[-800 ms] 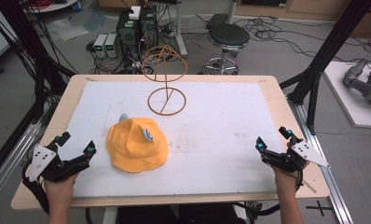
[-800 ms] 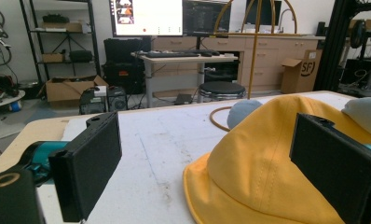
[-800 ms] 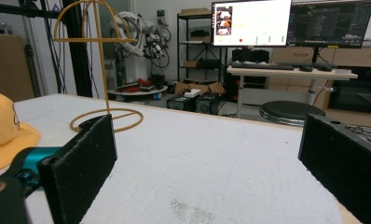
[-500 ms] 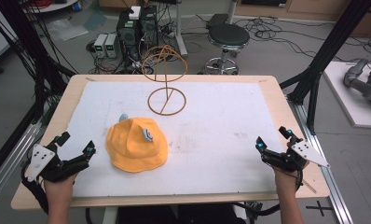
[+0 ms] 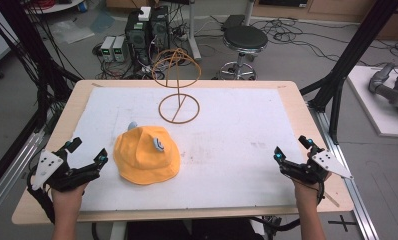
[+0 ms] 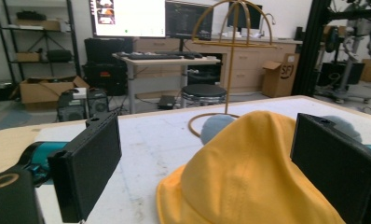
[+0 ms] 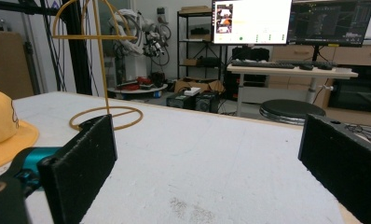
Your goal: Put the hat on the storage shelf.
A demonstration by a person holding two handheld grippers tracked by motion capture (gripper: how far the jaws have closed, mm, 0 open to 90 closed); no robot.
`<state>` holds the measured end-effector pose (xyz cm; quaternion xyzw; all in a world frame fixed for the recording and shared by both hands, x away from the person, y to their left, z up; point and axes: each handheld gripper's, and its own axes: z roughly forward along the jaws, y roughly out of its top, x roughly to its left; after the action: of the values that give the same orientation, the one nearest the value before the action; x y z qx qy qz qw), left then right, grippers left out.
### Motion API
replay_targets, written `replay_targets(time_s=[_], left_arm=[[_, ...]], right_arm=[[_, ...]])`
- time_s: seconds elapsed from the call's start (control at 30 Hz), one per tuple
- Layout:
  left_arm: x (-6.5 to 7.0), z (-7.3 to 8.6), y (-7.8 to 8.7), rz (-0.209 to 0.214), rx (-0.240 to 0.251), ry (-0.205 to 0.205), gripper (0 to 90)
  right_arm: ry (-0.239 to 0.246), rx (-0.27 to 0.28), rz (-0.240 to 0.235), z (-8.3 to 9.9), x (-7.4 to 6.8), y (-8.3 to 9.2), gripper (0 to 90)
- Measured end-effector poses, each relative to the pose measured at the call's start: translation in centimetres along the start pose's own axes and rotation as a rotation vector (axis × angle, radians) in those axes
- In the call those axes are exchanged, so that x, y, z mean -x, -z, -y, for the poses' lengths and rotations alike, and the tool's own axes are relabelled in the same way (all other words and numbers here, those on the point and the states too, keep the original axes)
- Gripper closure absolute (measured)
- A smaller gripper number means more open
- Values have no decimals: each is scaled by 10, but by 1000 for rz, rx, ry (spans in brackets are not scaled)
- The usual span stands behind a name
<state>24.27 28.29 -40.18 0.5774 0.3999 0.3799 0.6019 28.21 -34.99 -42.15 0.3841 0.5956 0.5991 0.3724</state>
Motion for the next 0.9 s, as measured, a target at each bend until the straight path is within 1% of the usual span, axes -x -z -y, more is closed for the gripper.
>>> replay_targets(time_s=[0.07,0.1,0.13,0.2,0.27,0.3,0.33,0.43,0.53,0.57,0.6,0.63,0.7,0.87,0.9], left_arm=[[3,-1,-4,22,-10,-1,91],[6,-2,-9,43,-24,-3,92],[6,-2,-9,43,-24,-3,92],[9,-2,-13,62,-42,-5,92],[12,-1,-18,94,-56,-1,98],[15,0,-22,124,-79,-6,100],[18,0,-26,142,-90,-2,104],[24,2,-33,175,-116,-9,105],[28,3,-38,190,-134,-15,124],[31,5,-43,191,-158,-28,139],[32,6,-45,194,-163,-34,151],[32,6,-45,194,-163,-34,156],[36,10,-52,209,-187,-38,161],[42,12,-61,214,-206,-34,195],[43,13,-64,211,-216,-32,240]], right_arm=[[1,-1,-1,0,0,0,38],[1,0,0,0,0,0,38],[2,-1,0,0,0,0,38],[3,-2,0,0,0,0,38],[3,-3,-2,0,0,1,38],[3,-2,-2,0,0,1,38],[4,-3,-2,0,0,1,38],[2,-8,0,0,0,2,38],[6,-8,-1,1,0,2,38],[6,-8,-2,1,0,2,38],[8,-9,-2,1,1,2,38],[8,-9,-2,1,1,2,38],[15,-10,-3,1,0,2,38],[14,-17,-4,1,-1,2,38],[25,-15,-6,1,0,2,38]])
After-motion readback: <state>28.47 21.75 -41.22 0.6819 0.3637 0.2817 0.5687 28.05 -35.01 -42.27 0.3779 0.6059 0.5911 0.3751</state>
